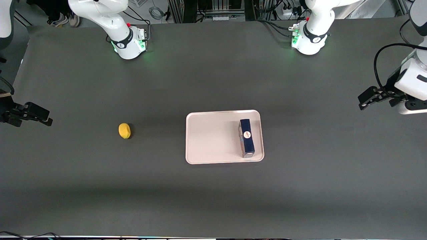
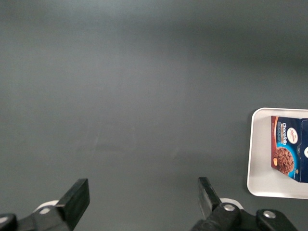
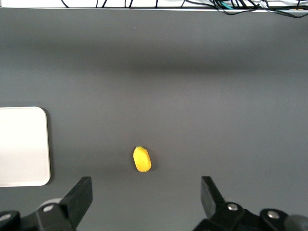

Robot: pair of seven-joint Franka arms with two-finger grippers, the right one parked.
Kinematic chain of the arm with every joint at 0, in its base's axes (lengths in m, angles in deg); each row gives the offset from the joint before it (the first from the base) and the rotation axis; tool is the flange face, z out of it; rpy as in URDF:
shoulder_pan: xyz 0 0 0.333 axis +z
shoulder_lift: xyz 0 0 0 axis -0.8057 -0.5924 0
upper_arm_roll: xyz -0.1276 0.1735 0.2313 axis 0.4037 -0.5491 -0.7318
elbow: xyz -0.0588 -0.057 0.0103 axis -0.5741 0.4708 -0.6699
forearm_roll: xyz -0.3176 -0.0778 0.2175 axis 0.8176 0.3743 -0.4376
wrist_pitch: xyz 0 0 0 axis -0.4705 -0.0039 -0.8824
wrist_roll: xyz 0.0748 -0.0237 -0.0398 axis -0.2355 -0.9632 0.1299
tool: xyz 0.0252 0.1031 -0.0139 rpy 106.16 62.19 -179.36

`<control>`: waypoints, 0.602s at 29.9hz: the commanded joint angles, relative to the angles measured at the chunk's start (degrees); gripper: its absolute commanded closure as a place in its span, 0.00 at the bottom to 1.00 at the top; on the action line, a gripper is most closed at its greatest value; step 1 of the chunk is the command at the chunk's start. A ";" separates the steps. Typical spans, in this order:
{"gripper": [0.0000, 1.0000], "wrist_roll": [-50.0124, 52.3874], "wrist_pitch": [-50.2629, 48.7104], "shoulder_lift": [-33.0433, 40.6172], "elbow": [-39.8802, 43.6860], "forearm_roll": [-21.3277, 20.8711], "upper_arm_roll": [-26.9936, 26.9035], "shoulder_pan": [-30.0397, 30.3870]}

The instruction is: Place cookie box on tray

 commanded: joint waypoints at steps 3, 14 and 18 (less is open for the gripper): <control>0.00 -1.76 1.71 4.27 -6.07 1.63 -0.44 0.45; 0.00 -2.11 1.01 5.41 -6.60 1.63 -0.35 0.28; 0.00 -2.11 1.01 5.41 -6.60 1.63 -0.35 0.19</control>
